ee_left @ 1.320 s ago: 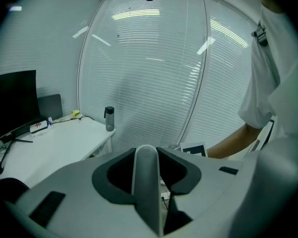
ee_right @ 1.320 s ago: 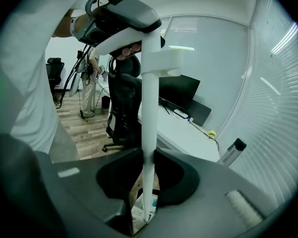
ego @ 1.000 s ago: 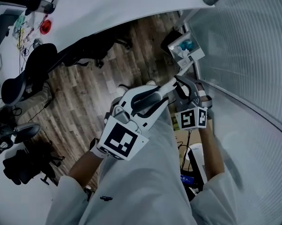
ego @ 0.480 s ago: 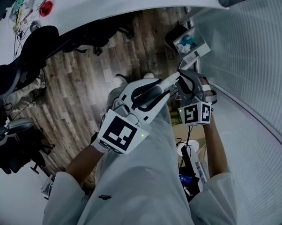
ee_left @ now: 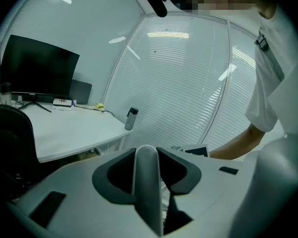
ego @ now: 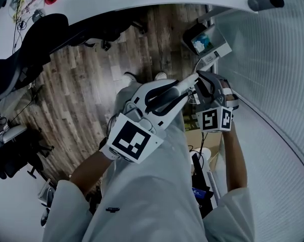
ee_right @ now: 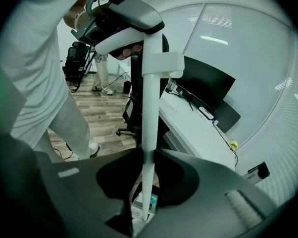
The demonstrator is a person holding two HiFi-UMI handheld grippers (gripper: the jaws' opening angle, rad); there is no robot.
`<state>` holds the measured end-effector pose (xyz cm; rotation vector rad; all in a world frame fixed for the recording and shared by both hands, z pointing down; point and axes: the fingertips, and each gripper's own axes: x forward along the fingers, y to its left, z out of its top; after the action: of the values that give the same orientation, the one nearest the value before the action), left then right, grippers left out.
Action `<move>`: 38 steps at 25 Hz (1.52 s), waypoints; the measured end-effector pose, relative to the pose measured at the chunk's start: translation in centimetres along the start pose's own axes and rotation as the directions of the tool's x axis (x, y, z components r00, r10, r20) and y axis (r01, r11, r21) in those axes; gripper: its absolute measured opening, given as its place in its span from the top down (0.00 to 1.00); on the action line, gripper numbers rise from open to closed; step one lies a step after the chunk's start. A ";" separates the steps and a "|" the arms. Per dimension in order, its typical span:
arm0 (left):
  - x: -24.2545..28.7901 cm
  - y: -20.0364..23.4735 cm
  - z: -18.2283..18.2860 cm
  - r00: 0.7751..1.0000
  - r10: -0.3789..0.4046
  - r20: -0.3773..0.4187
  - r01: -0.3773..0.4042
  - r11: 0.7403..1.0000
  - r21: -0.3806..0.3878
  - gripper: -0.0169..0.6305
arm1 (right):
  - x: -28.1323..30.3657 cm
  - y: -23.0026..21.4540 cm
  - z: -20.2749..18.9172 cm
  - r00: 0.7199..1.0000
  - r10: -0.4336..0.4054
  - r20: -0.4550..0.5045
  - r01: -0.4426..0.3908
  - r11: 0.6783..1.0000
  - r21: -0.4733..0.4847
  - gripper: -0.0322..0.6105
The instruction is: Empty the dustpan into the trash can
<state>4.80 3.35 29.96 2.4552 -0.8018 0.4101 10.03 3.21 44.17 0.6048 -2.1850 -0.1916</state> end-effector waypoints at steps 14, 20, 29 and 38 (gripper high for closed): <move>-1.9 3.3 -2.0 0.997 0.066 0.051 -0.058 0.988 -0.141 0.77 | 2.6 1.1 1.1 0.995 0.092 -0.029 -0.094 0.991 -0.095 0.82; -2.2 3.9 -2.6 0.994 0.079 0.070 -0.067 0.984 -0.164 0.77 | 3.3 1.5 1.1 0.994 0.104 -0.044 -0.109 0.987 -0.115 0.82; -2.7 4.3 -3.6 0.989 0.106 0.103 -0.081 0.972 -0.223 0.77 | 3.8 2.0 1.2 0.990 0.125 -0.064 -0.134 0.977 -0.163 0.82; -3.9 5.0 -6.0 0.978 0.163 0.129 -0.109 0.930 -0.350 0.77 | 4.6 3.5 1.1 0.981 0.176 -0.088 -0.192 0.951 -0.242 0.82</move>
<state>-2.02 5.01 35.15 2.1311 -1.0204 0.1131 5.54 3.96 47.84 0.2605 -2.0967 -0.3365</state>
